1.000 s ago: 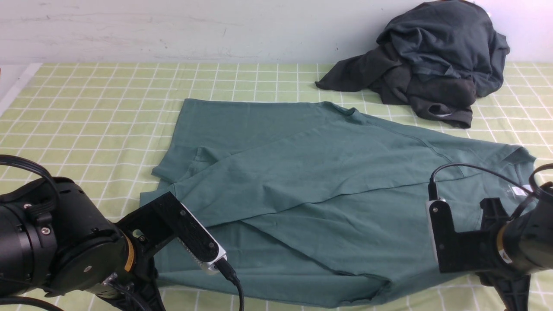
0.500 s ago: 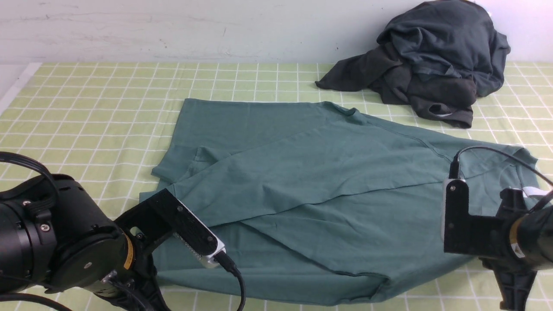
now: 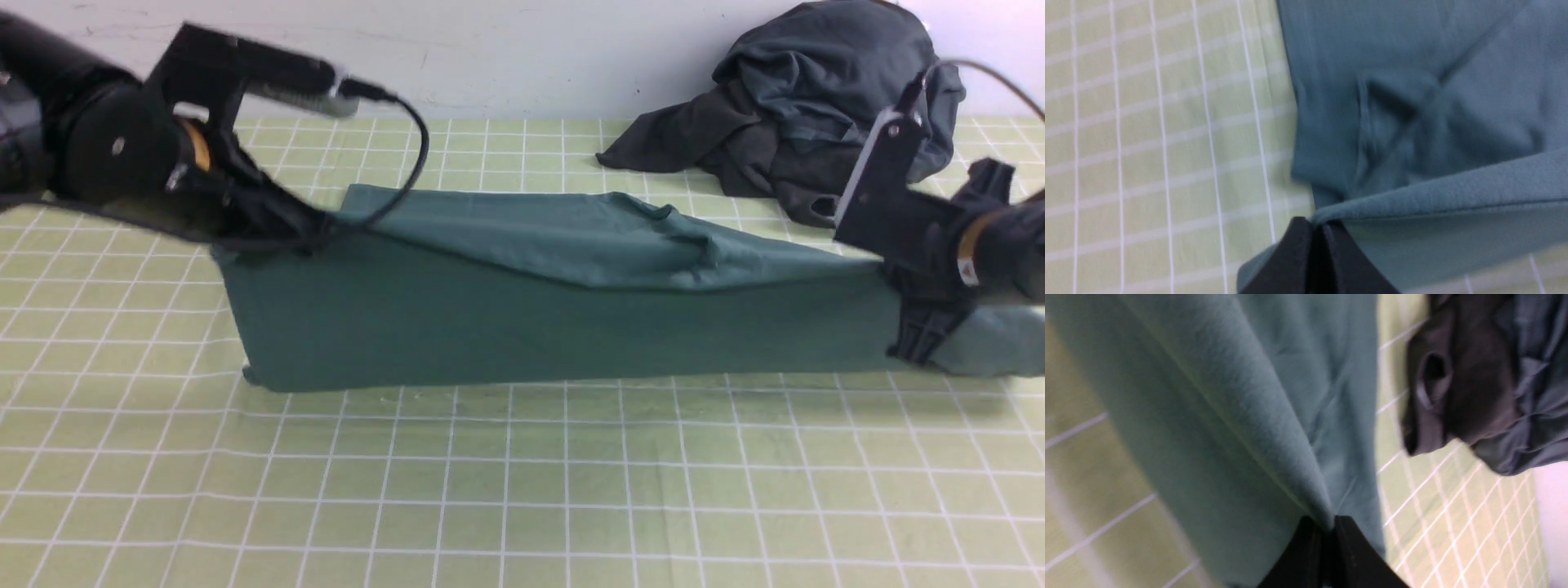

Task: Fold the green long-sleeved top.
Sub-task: Use both arms to drag the lower edge of the fabric forward and fold it over the upper edge

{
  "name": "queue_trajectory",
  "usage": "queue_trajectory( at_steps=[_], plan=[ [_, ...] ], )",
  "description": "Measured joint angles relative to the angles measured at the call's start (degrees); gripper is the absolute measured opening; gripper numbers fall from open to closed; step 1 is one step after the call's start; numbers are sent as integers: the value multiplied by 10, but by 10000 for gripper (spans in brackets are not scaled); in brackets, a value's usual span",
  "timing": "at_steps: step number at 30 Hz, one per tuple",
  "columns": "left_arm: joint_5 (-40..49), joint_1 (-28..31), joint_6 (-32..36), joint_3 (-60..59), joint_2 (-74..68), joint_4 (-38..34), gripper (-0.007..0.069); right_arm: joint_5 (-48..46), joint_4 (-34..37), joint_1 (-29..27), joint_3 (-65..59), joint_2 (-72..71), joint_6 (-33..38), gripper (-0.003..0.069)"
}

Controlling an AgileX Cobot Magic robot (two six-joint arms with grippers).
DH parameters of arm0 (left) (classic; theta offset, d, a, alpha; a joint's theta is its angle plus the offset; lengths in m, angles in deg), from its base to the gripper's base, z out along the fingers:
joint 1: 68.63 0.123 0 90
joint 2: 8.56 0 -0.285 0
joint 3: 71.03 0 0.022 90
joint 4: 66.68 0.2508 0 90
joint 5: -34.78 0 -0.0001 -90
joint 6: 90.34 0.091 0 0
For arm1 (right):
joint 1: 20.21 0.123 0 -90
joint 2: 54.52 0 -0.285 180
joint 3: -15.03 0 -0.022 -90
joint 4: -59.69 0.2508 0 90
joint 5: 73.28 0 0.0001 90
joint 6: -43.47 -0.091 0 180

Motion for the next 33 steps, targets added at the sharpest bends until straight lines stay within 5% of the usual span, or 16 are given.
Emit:
queue_trajectory(
  at_steps=[8, 17, 20, 24, 25, 28, 33],
  plan=[
    [-28, 31, 0, 312, -291, 4, 27, 14, 1, -40, 219, 213, -89, 20],
    [145, 56, -1, 658, -563, 14, 400, -94, 24, -46, 338, 302, -212, 210],
    [200, 58, 10, 702, -576, -3, 442, -121, 83, -35, 351, 291, -225, 197],
    [271, 58, 92, 745, -569, -78, 407, -123, 233, -7, 357, 289, -102, 64],
    [299, 58, 139, 753, -566, -126, 368, -116, 326, 7, 358, 301, -10, 19],
    [341, 57, 217, 756, -569, -207, 256, -81, 505, 24, 363, 347, 187, -8],
    [346, 55, 249, 745, -574, -264, 97, 3, 760, 25, 444, 439, 422, -13]
  ],
)
